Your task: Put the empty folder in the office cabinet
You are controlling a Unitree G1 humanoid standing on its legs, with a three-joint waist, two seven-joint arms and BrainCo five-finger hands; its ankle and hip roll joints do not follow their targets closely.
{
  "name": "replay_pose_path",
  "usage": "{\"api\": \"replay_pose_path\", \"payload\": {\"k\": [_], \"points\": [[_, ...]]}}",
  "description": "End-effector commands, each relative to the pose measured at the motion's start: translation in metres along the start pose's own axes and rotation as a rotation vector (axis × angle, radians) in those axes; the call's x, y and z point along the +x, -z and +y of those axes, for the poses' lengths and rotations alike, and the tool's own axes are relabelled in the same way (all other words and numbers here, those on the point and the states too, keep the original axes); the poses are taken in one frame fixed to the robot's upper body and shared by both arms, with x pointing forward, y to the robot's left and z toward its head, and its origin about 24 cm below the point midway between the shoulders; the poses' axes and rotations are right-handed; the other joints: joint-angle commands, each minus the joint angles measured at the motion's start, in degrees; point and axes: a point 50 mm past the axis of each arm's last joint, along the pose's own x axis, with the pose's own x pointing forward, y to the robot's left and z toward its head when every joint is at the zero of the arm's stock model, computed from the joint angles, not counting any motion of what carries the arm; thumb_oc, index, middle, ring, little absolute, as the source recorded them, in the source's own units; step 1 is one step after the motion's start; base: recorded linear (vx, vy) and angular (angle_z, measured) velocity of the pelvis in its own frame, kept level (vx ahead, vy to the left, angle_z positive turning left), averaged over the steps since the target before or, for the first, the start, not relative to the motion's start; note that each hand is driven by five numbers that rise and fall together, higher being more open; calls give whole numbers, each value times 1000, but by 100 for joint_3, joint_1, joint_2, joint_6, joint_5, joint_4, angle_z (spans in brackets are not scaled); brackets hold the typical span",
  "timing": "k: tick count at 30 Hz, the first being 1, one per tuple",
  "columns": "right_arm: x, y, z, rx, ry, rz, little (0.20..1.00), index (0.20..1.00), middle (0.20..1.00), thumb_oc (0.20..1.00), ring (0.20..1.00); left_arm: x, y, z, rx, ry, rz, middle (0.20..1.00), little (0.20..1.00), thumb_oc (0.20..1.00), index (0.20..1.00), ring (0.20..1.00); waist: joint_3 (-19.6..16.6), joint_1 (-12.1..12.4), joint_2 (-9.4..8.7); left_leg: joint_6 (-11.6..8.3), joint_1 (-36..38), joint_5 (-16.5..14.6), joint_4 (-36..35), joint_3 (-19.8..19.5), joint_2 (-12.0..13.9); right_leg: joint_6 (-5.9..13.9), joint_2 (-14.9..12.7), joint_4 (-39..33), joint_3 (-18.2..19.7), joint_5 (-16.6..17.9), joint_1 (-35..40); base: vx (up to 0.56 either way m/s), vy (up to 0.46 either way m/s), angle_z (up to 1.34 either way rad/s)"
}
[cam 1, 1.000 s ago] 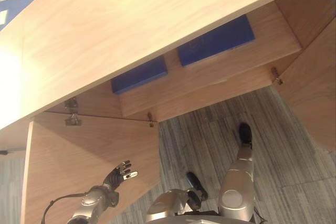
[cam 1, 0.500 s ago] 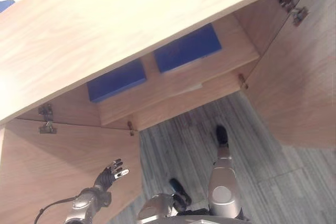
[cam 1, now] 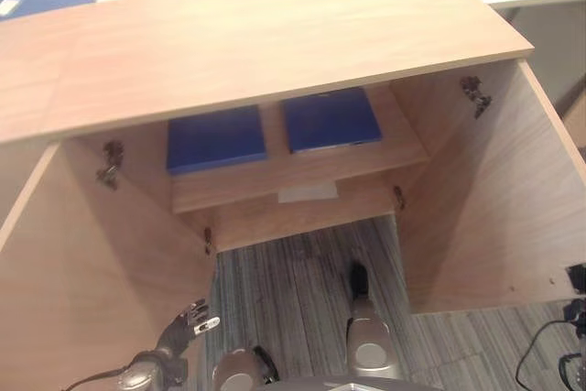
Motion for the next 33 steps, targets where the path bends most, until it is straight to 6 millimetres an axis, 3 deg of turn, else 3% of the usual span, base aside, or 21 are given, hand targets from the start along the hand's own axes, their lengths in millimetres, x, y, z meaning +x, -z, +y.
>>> {"api": "replay_pose_path", "payload": {"k": [1, 5, 10, 14, 20, 24, 31, 33], "points": [[46, -70, 41, -40, -113, -243, 1000, 1000, 1000, 1000, 1000, 1, -30, 15, 122, -17, -46, 1000, 1000, 1000, 1000, 1000, 479, 314, 294, 396, 767, -284, -1076, -428, -366, 462, -410, -21, -183, -395, -214, -198, 259, 29], [57, -74, 53, -39, -81, -235, 1000, 1000, 1000, 1000, 1000, 4, -36, 13, 179, 26, -25, 1000, 1000, 1000, 1000, 1000, 612, 541, 372, 464, 728, -292, -1006, -485, -552, 430, -505, -21, -470, -348, -195, -141, 219, 25], [61, -70, 58, -42, -65, -211, 1000, 1000, 1000, 1000, 1000, 0, -35, 16, 178, 28, -10, 1000, 1000, 1000, 1000, 1000, 663, 595, 481, 555, 886, -245, -1223, -470, -695, 347, -534, 56, -635, -162, 30, -44, 215, 12], [60, -58, 60, -59, -87, -168, 1000, 1000, 1000, 1000, 1000, 2, -41, 15, 141, 58, -26, 1000, 1000, 1000, 1000, 1000, 405, 540, 635, 634, 1044, 224, -2120, -300, -840, 230, -552, 1144, -425, -292, 190, -84, 275, 35], [59, -47, 72, -55, -146, -132, 1000, 1000, 1000, 1000, 1000, 3, -41, 13, 116, 59, -37, 1000, 1000, 1000, 1000, 1000, 170, 569, 702, 598, 1105, 678, -2789, -204, -828, 206, -444, 1455, -425, -508, 372, -59, 68, 2], [56, -26, 101, -49, -275, -68, 1000, 1000, 1000, 1000, 1000, 3, -31, 9, 80, 55, -32, 1000, 1000, 1000, 1000, 1000, -13, 659, 743, 576, 1240, 1170, -3551, -254, -762, 158, -191, 1860, -462, -967, 538, -66, 24, -25], [53, -7, 134, -35, -416, -16, 1000, 1000, 1000, 1000, 1000, 1, -24, 8, 59, 35, -41, 1000, 1000, 1000, 1000, 1000, -141, 825, 706, 629, 1334, 1396, -3976, -195, -771, 158, 5, 2253, -704, -1240, 643, -48, -25, -32], [53, 0, 152, -39, -469, 10, 1000, 1000, 1000, 1000, 1000, 3, -27, 7, 53, 24, -57, 1000, 1000, 1000, 1000, 1000, -158, 895, 703, 623, 1364, 1443, -4067, -210, -764, 140, 131, 2252, -784, -1356, 638, -36, -90, -13]]}}
